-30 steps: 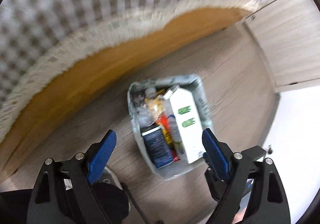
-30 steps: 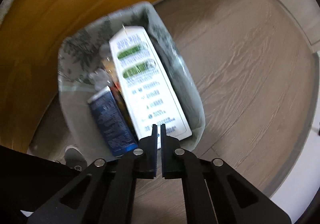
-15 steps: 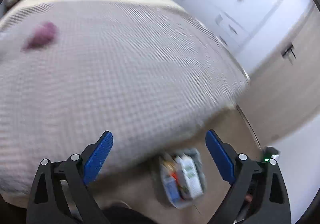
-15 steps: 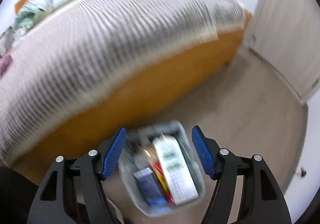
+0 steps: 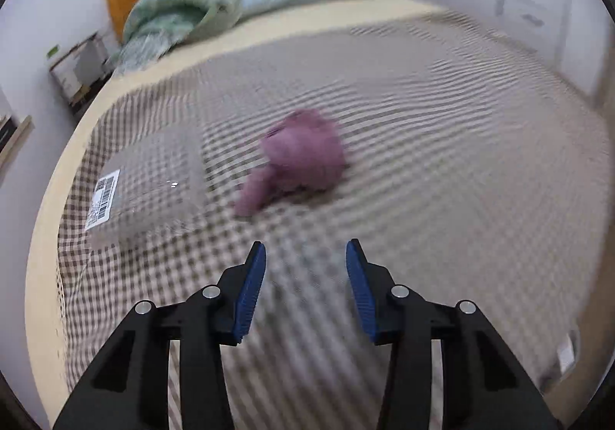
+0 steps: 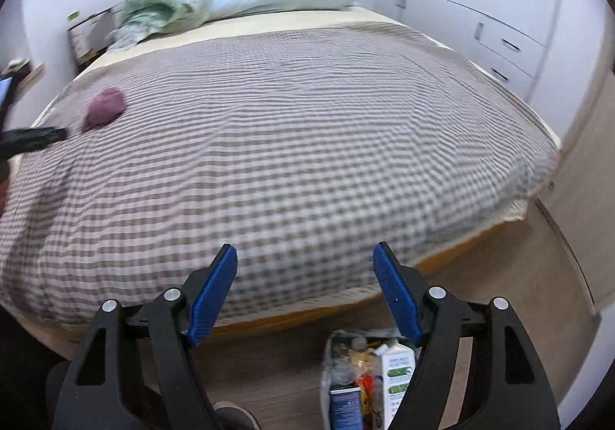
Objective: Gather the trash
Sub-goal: 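Move both tools back over the bed toward the pink cloth and plastic tray, then grasp the pink cloth with the left gripper while the right grasps the clear plastic tray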
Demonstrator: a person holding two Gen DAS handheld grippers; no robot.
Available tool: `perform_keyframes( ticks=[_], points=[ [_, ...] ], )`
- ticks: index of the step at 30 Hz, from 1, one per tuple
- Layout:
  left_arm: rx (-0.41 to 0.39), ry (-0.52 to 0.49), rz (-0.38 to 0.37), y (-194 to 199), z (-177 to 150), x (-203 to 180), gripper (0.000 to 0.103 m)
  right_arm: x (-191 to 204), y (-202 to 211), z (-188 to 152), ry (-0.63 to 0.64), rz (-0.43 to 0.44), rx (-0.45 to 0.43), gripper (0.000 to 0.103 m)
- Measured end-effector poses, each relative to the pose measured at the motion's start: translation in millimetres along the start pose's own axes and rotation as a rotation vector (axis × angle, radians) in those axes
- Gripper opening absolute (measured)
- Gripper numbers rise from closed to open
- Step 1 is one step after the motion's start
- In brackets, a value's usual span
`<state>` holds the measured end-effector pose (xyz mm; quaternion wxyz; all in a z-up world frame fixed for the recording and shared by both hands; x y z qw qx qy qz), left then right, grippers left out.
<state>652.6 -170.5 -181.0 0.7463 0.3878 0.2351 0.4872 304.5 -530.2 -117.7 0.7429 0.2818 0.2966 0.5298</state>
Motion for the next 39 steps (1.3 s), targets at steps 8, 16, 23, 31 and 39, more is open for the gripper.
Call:
perform_keyframes(
  ticks=[8, 16, 23, 31, 39],
  points=[
    [0.068, 0.019, -0.017, -64.7, 31.1, 43.6, 0.054, 21.9, -2.3, 13.8, 0.074, 0.034, -0.006, 0.070],
    [0.037, 0.052, -0.202, -65.3, 38.9, 46.4, 0.002, 49.8, -16.1, 27.4, 0.079, 0.062, 0.015, 0.070],
    [-0.133, 0.326, -0.221, 30.1, 24.7, 51.8, 0.001, 90.2, -24.9, 56.9, 0.085, 0.128, 0.005, 0.070],
    [-0.512, 0.712, -0.017, 173.0, -15.9, 187.3, 0.001, 161.9, -42.3, 112.6, -0.011, 0.340, 0.018, 0.071],
    [-0.448, 1.138, -0.019, 136.8, -119.6, 302.6, 0.001, 291.5, -96.7, 188.3, -0.105, 0.699, 0.190, 0.083]
  ],
)
Point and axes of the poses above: each gripper's, at about its wrist camera, not at the fingertips, and y roughly against the way its jaws point, x to its left, z to its top, the point moved 1 cm from there along -y, roughly the way its jaws point, and after that the axes turned 7 degrees about -z, right-handed, at the moved point
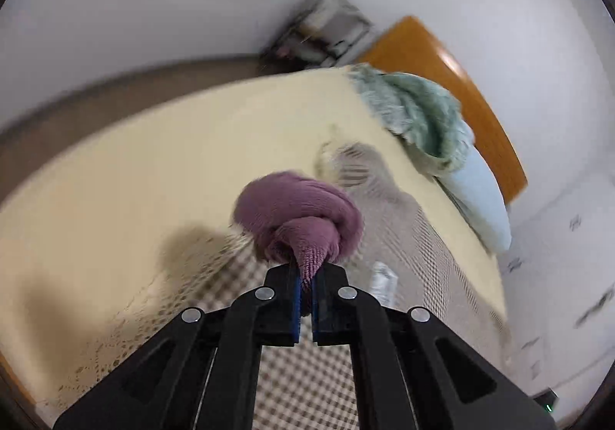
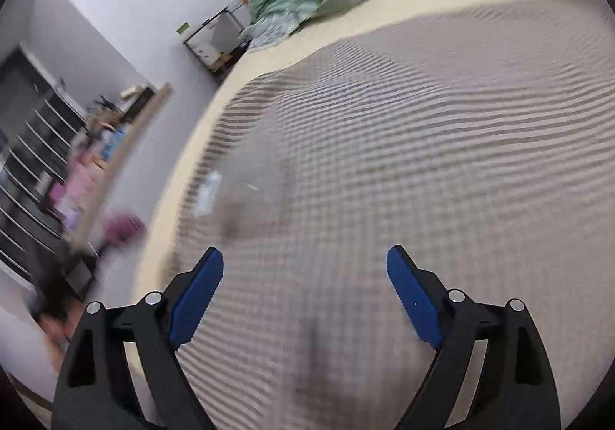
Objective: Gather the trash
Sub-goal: 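Grasp the pink cloth with the left gripper while the right grasps the clear plastic tray, then carry the pink cloth and plastic tray over the wastebasket with both tools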
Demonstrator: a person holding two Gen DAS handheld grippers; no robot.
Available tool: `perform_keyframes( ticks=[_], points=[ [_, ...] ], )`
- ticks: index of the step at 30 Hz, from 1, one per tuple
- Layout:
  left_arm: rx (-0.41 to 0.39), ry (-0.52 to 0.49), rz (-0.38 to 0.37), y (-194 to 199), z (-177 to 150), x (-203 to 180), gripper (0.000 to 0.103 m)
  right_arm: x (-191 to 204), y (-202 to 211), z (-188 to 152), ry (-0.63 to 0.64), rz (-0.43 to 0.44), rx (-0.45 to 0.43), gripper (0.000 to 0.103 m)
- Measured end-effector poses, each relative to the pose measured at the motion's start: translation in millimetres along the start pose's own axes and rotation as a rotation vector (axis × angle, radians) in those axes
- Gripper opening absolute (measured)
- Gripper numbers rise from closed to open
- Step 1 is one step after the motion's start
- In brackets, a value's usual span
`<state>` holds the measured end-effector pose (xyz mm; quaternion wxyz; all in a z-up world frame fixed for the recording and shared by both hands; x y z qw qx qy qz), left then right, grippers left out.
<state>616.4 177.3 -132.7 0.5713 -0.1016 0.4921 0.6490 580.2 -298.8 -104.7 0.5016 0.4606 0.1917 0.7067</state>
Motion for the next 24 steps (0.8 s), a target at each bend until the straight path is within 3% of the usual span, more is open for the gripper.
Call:
perform_keyframes(
  ticks=[2, 5, 11, 12, 13, 17, 21, 24],
  points=[
    [0.010, 0.045, 0.020, -9.0, 6.0, 20.4, 0.001, 14.0, -43.6, 18.5, -0.060, 0.033, 0.075, 0.083],
    [0.018, 0.066, -0.001, -13.4, 5.2, 29.3, 0.001, 33.9, -85.4, 32.4, -0.068, 0.000, 0.117, 0.083],
    [0.069, 0.053, -0.009, -33.9, 5.4, 29.3, 0.001, 47.9, -133.5, 37.3, -0.107, -0.007, 0.147, 0.083],
    [0.079, 0.049, -0.015, -32.5, 3.2, 31.4, 0.001, 48.0, -133.9, 35.5, -0.112, 0.006, 0.144, 0.073],
    [0.089, 0.043, -0.020, -36.2, 2.5, 31.1, 0.001, 47.2, -129.1, 33.7, -0.104, 0.022, 0.131, 0.049],
    [0.094, 0.022, -0.041, -39.2, -0.9, 23.5, 0.001, 65.0, -118.7, 29.5, -0.060, 0.053, 0.121, 0.036],
    [0.097, -0.007, -0.076, -35.7, -4.1, 4.9, 0.001, 73.3, -75.0, 31.4, -0.008, -0.014, 0.018, 0.029],
    [0.123, -0.108, -0.180, -37.8, -21.4, -45.9, 0.001, 58.2, -23.9, 31.1, 0.026, -0.098, -0.075, 0.026]
  ],
)
Point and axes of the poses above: each gripper's, at about its wrist camera, not at the fingertips, and y roughly against the way its jaws point, x to its left, z to its top, the point moved 1 cm from there along -y, roughly the way its jaws point, and after that the axes turned 7 degrees about -z, right-handed, at the moved point
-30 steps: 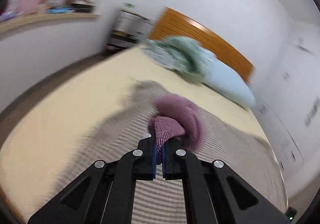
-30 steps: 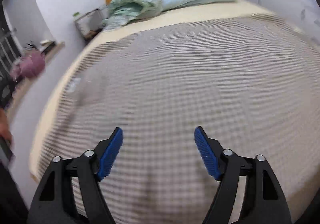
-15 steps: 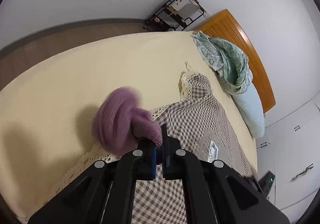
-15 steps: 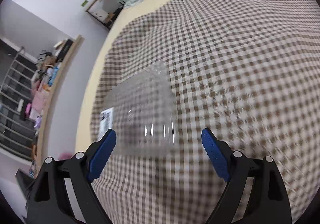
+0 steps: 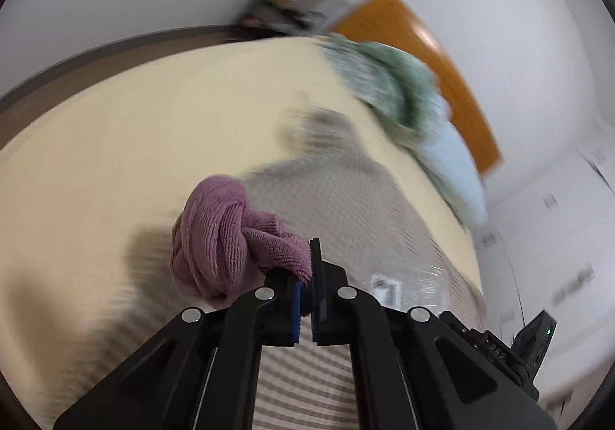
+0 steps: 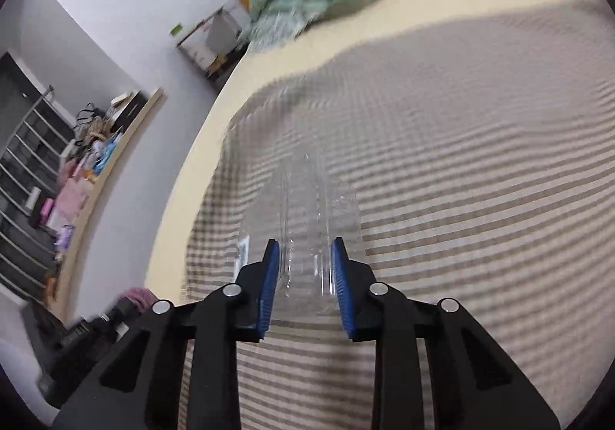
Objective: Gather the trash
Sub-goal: 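Carry the pink cloth and plastic tray over the wastebasket with both tools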
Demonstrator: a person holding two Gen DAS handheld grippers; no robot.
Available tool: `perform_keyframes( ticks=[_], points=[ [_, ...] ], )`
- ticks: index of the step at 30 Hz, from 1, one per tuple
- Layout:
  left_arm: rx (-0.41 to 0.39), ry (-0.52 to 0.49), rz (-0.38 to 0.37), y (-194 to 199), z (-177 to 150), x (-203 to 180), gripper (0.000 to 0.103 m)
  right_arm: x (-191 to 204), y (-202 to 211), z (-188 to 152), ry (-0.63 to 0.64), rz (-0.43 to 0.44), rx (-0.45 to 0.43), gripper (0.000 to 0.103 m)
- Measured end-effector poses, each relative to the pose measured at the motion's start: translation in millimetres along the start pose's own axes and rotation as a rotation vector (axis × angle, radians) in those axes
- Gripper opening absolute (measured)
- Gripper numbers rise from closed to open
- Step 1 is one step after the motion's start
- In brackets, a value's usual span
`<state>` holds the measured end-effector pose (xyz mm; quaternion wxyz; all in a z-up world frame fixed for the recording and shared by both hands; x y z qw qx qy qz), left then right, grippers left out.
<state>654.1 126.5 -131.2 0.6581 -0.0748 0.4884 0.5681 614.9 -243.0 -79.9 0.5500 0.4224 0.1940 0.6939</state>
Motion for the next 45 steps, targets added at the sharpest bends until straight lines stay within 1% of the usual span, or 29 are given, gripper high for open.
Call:
perform_keyframes(
  ticks=[1, 3, 4, 7, 10, 12, 13, 14, 15, 16, 18, 19, 20, 22, 23, 24, 25, 28, 29, 31, 32, 33, 34, 37, 38, 39, 41, 43, 45],
  points=[
    [0.026, -0.049, -0.033, -8.7, -7.7, -19.8, 0.001, -8.2, 8.8, 0.2, 0.001, -0.021, -0.019, 0.026],
    [0.084, -0.105, -0.077, -25.4, -24.7, -51.0, 0.001, -39.7, 39.4, -3.4, -0.021, -0.065, -0.058, 0.026],
    [0.105, -0.120, -0.093, -29.9, -31.3, -60.7, 0.001, -52.7, 52.0, -5.4, -0.033, -0.079, -0.072, 0.026],
    [0.199, -0.206, -0.137, -48.2, -66.3, -102.1, 0.001, -105.0, 99.3, -20.5, -0.066, -0.150, -0.126, 0.026],
    [0.279, -0.294, -0.166, -56.0, -108.0, -143.2, 0.001, -143.4, 134.1, -38.2, -0.090, -0.205, -0.170, 0.026],
    [0.309, -0.335, -0.185, -54.8, -129.2, -162.3, 0.001, -174.4, 163.2, -58.4, -0.114, -0.265, -0.203, 0.026],
    [0.325, -0.356, -0.197, -54.7, -142.5, -173.6, 0.001, -182.8, 171.6, -65.7, -0.118, -0.291, -0.214, 0.026],
    [0.347, -0.383, -0.212, -55.2, -158.8, -186.3, 0.001, -203.6, 191.3, -81.7, -0.139, -0.332, -0.237, 0.026],
    [0.370, -0.411, -0.223, -55.0, -173.7, -195.7, 0.001, -216.6, 205.0, -93.2, -0.159, -0.343, -0.253, 0.026],
    [0.405, -0.455, -0.226, -54.5, -198.4, -209.2, 0.001, -229.7, 219.2, -103.2, -0.175, -0.353, -0.266, 0.026],
    [0.464, -0.503, -0.245, -48.4, -230.9, -222.3, 0.001, -263.7, 257.7, -140.3, -0.221, -0.410, -0.299, 0.026],
    [0.505, -0.515, -0.266, -46.0, -249.8, -230.2, 0.001, -280.3, 275.2, -161.0, -0.251, -0.425, -0.301, 0.026],
    [0.545, -0.530, -0.294, -42.3, -268.9, -239.0, 0.001, -291.0, 287.3, -174.0, -0.268, -0.441, -0.300, 0.026],
    [0.598, -0.563, -0.332, -34.8, -297.9, -255.7, 0.001, -317.2, 315.4, -208.0, -0.310, -0.486, -0.293, 0.026],
    [0.622, -0.585, -0.360, -30.0, -313.4, -265.9, 0.001, -332.9, 331.3, -233.4, -0.337, -0.518, -0.282, 0.026],
    [0.648, -0.604, -0.387, -24.5, -329.1, -276.8, 0.001, -339.6, 338.2, -245.8, -0.350, -0.544, -0.272, 0.026],
    [0.673, -0.622, -0.414, -20.1, -343.4, -286.5, 0.001, -351.8, 346.1, -268.3, -0.367, -0.589, -0.251, 0.026],
    [0.737, -0.652, -0.476, -4.1, -384.9, -304.0, 0.001, -379.9, 349.1, -316.4, -0.420, -0.652, -0.190, 0.026],
    [0.774, -0.654, -0.500, 0.0, -401.9, -308.7, 0.001, -392.3, 339.5, -338.0, -0.431, -0.697, -0.148, 0.026],
    [0.851, -0.637, -0.520, 2.8, -432.3, -312.1, 0.001, -404.4, 318.3, -358.0, -0.419, -0.755, -0.096, 0.026],
    [0.892, -0.640, -0.514, 3.9, -450.7, -312.2, 0.001, -419.4, 300.7, -378.0, -0.414, -0.778, -0.040, 0.026],
    [0.930, -0.652, -0.496, 3.8, -468.9, -311.9, 0.001, -426.2, 290.1, -387.7, -0.417, -0.778, -0.011, 0.026],
    [0.953, -0.663, -0.484, 3.8, -479.8, -312.0, 0.001, -435.4, 272.6, -401.4, -0.416, -0.780, 0.030, 0.026],
    [1.044, -0.691, -0.444, 0.3, -523.9, -308.5, 0.001, -451.1, 243.5, -422.8, -0.418, -0.767, 0.100, 0.026],
    [1.060, -0.701, -0.433, -1.2, -536.1, -309.4, 0.001, -455.5, 234.7, -429.2, -0.422, -0.764, 0.117, 0.026],
    [1.075, -0.711, -0.421, -3.8, -545.2, -307.1, 0.001, -455.6, 228.0, -432.0, -0.405, -0.760, 0.125, 0.026],
    [1.119, -0.713, -0.397, -14.3, -567.5, -308.1, 0.001, -448.7, 214.2, -433.8, -0.300, -0.753, 0.144, 0.026],
    [1.154, -0.713, -0.371, -25.8, -591.3, -310.6, 0.001, -439.4, 198.3, -441.5, -0.171, -0.733, 0.196, 0.026],
    [1.185, -0.720, -0.332, -43.2, -607.7, -308.6, 0.001, -434.2, 179.7, -458.1, -0.071, -0.681, 0.274, 0.027]
  ],
)
Point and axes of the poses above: each gripper's, at about its wrist camera, not at the fingertips, and y roughly against the way its jaws point, x to its left, z to its top, the point moved 1 cm from there along -y, roughly the way its jaws point, and after that the axes turned 7 degrees about -z, right-handed, at the moved point
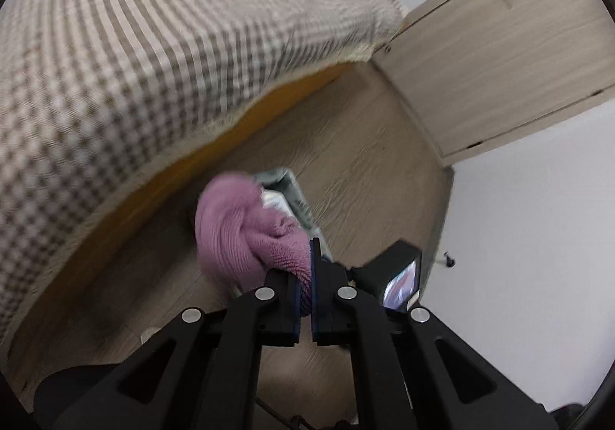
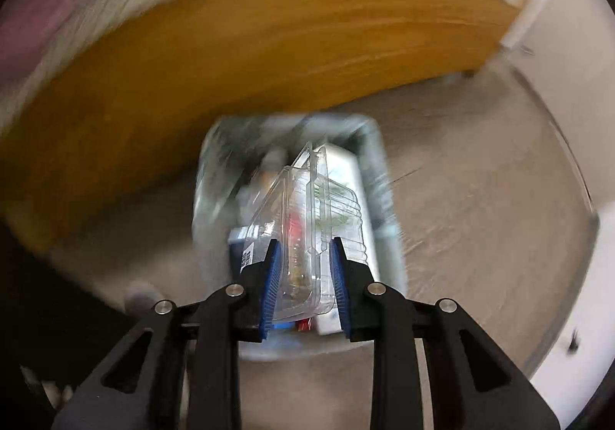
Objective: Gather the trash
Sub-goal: 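Open both grippers to drop the cloth and tray into the wastebasket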
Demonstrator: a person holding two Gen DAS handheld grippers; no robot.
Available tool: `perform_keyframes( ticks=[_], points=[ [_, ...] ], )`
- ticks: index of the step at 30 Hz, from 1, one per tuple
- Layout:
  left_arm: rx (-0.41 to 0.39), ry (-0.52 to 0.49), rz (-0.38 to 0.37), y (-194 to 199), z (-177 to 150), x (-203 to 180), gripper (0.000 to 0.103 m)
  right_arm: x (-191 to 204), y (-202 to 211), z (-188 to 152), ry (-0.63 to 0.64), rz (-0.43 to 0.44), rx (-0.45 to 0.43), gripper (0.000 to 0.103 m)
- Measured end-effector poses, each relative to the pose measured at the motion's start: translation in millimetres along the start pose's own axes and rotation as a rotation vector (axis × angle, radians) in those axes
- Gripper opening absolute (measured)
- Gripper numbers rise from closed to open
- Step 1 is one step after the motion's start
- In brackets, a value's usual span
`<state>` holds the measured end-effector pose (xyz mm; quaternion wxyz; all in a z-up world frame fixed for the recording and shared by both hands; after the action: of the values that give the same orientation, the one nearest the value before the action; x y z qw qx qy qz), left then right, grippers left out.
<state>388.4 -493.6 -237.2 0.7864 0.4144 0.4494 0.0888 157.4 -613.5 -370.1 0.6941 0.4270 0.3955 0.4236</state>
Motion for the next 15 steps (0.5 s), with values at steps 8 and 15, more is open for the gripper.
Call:
perform_keyframes(
  ticks=[8, 15],
  points=[
    [0.213, 0.051, 0.120, -127.2, 17.0, 22.0, 0.001, -18.9, -70.2, -41.3, -0.112, 0.129, 0.211, 0.061],
    [0.394, 0.166, 0.157, -212.3, 5.7, 63.1, 0.001, -51.7, -51.0, -41.5, -0.260, 0.160, 0.198, 0.071]
  ],
)
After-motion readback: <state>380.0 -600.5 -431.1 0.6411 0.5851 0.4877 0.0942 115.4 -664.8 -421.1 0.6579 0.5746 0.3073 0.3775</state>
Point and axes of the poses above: each gripper's, at about its wrist camera, not at the fingertips, and y roughly against the way its jaws point, x to its left, z to its top, the point moved 1 cm from there along -y, roughly the way its jaws point, and after that the axes turned 7 degrees about -z, right-handed, at the moved point
